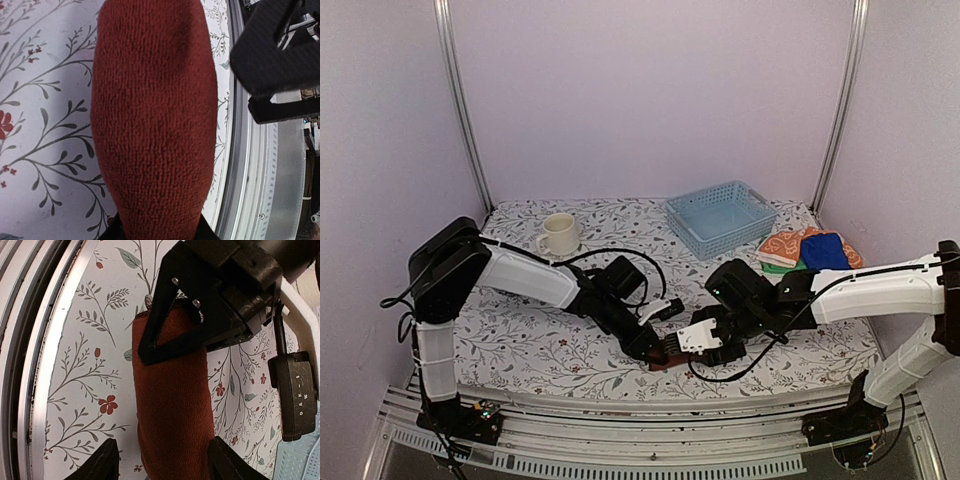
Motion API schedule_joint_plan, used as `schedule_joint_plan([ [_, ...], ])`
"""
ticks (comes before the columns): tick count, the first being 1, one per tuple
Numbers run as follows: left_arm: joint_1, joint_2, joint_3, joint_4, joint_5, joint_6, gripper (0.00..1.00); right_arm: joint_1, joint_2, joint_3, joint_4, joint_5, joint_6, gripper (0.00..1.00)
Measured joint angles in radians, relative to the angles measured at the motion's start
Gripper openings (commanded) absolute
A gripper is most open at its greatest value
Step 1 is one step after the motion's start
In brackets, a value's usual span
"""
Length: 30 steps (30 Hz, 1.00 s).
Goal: Roll the towels
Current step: Pick up the towel from the center of the board.
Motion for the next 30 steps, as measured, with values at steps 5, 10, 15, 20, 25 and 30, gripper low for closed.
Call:
schedule_joint_plan([
  [5,0.033,0.023,0.002,-0.001,0.085,-0.022,0.15,0.017,0.040,0.001,0.048,0.020,-0.013,0.64],
  [10,0.049,0.044,0.014,-0.003,0.146,-0.034,0.13,0.019,0.101,0.006,0.085,0.027,-0.027,0.65],
  [15,0.058,0.054,0.017,-0.014,0.176,-0.045,0.12,0.019,0.148,0.010,0.126,0.035,-0.039,0.64],
  [20,0.062,0.061,0.026,-0.030,0.184,-0.045,0.12,0.019,0.172,0.035,0.124,0.045,-0.043,0.65],
  [25,0.063,0.061,0.028,-0.034,0.179,-0.040,0.11,0.019,0.163,0.105,0.063,0.022,-0.038,0.65],
  [30,0.064,0.063,0.034,-0.044,0.183,-0.034,0.12,0.019,0.159,0.142,0.048,0.006,-0.033,0.65],
])
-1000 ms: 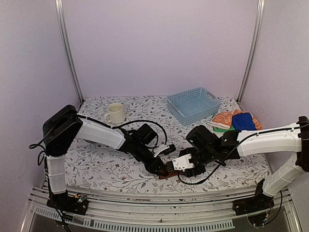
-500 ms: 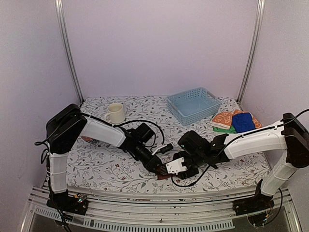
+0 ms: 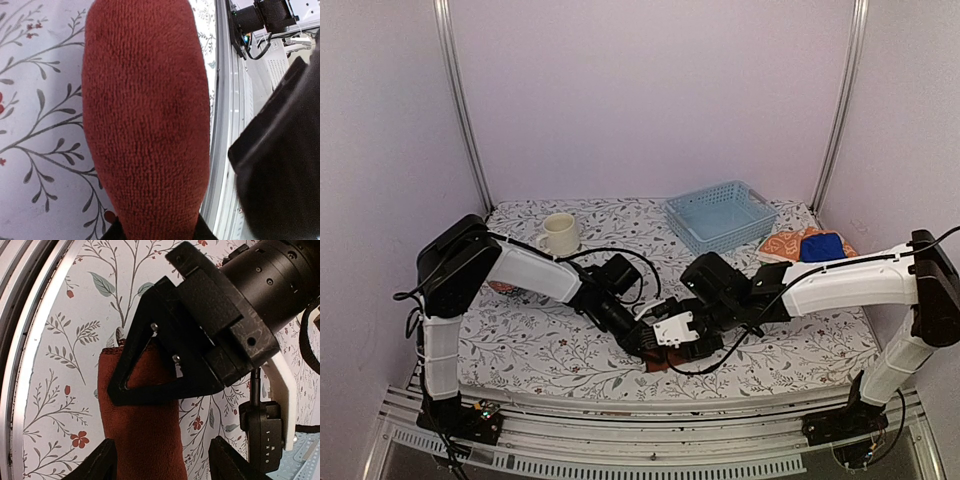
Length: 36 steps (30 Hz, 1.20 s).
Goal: Roll the towels
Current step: Pick up the towel from the center of the board.
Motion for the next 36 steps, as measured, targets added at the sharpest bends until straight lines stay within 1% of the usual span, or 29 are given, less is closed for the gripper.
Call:
schedule_joint_plan([
  [9,0.001,0.000,0.000,-0.002,0.000,0.008,0.12,0.002,0.108,-0.003,0.003,0.021,-0.003,0.65],
  [14,0.001,0.000,0.002,-0.007,0.001,0.008,0.12,0.002,0.132,-0.003,0.025,0.028,-0.003,0.62],
  [21,0.003,0.000,0.004,-0.014,0.003,0.007,0.17,0.002,0.162,-0.006,0.056,0.027,0.005,0.62],
  [22,0.004,0.000,0.004,-0.015,0.004,0.006,0.18,0.002,0.162,-0.009,0.061,0.027,0.005,0.60],
  [23,0.005,0.000,0.004,-0.016,0.005,0.006,0.22,0.002,0.162,-0.012,0.066,0.027,0.005,0.54],
  [25,0.007,0.000,0.004,-0.017,0.008,0.004,0.32,0.002,0.164,-0.016,0.076,0.028,0.008,0.38],
  [26,0.008,0.000,0.004,-0.018,0.008,0.001,0.39,0.002,0.167,-0.016,0.081,0.029,0.002,0.33],
  [28,0.011,-0.001,0.003,-0.018,0.003,0.003,0.48,0.002,0.174,-0.015,0.087,0.031,0.014,0.25],
  [30,0.016,-0.008,-0.002,-0.018,-0.019,-0.008,0.54,0.002,0.176,-0.012,0.085,0.031,0.024,0.20],
  [32,0.020,-0.026,-0.008,-0.020,-0.046,-0.012,0.62,0.001,0.177,-0.009,0.083,0.031,0.030,0.15],
  [34,0.027,-0.063,-0.023,-0.027,-0.088,-0.016,0.65,-0.005,0.177,-0.006,0.079,0.027,0.037,0.13],
  [36,0.043,-0.121,-0.042,-0.038,-0.140,-0.021,0.65,-0.018,0.177,0.002,0.061,0.016,0.043,0.11],
])
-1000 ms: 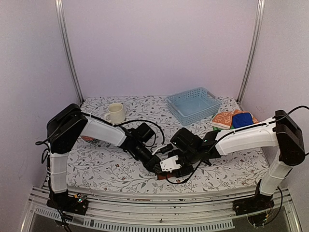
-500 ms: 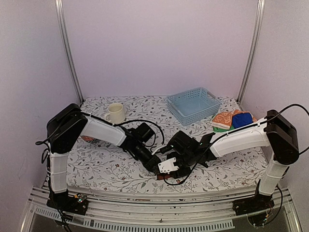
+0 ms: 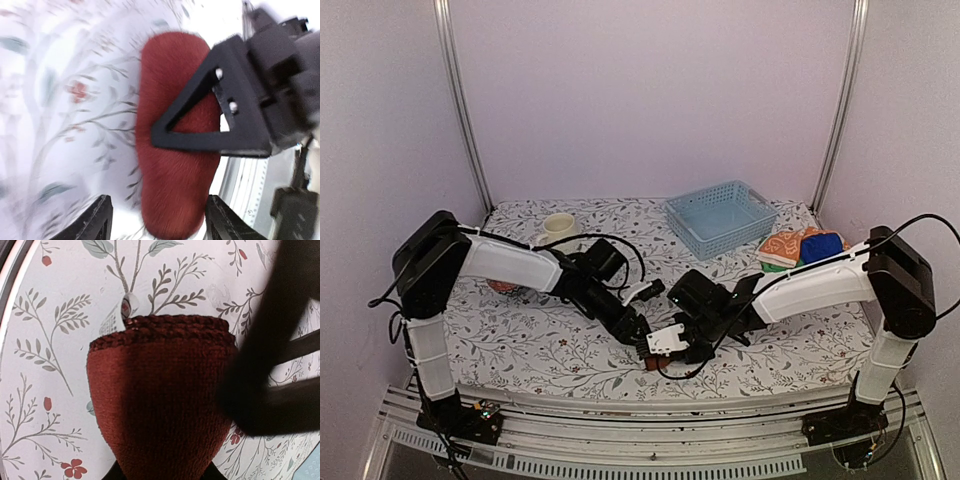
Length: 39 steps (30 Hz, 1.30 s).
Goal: Roll the towels
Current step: Pick up the towel from the center of the board, then place the towel in the storage box.
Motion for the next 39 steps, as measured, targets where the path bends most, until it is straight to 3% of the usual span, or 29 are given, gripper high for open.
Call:
schedule_joint_plan([
  [9,0.172,-0.334,-0.029,-0.045,-0.262,-0.016,0.65,-0.126,-0.017,0.082,-0.225,-0.090,0.044,0.09],
  [13,0.201,-0.410,-0.025,-0.067,-0.352,0.007,0.65,-0.194,-0.017,0.171,-0.298,-0.124,0.066,0.08],
  [22,0.231,-0.435,-0.048,-0.076,-0.436,0.045,0.65,-0.346,0.043,0.486,-0.360,-0.145,0.124,0.07],
  [39,0.244,-0.447,-0.095,-0.066,-0.426,0.071,0.64,-0.607,0.521,1.217,-0.354,0.031,0.386,0.03],
])
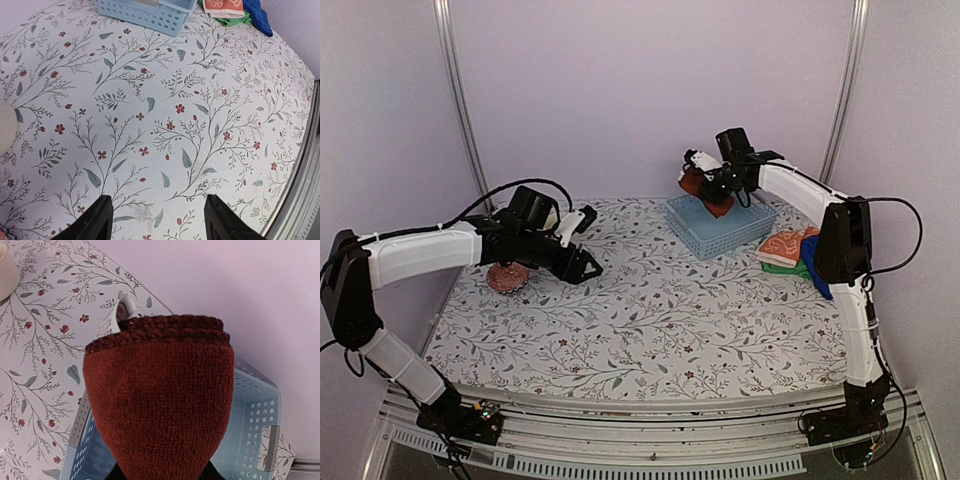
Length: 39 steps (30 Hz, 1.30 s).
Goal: Roll the towels
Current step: Place the towel in the storage box.
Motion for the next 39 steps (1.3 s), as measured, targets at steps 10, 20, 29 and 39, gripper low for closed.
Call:
schedule_joint_plan([
  [10,0.002,0.000,0.000,0.000,0.011,0.008,0.63,-0.024,0.192,0.107,0.009,0.008,0.132,0.02],
  [20,0.002,0.010,0.000,0.000,0.023,0.008,0.63,-0.020,0.236,0.107,0.008,-0.020,0.246,0.02],
  [29,0.002,0.015,0.000,0.000,0.024,0.009,0.63,-0.020,0.253,0.111,-0.006,-0.076,0.316,0.03],
  [39,0.002,0.021,0.000,0.000,0.024,0.010,0.63,-0.020,0.253,0.091,-0.014,-0.130,0.362,0.12],
])
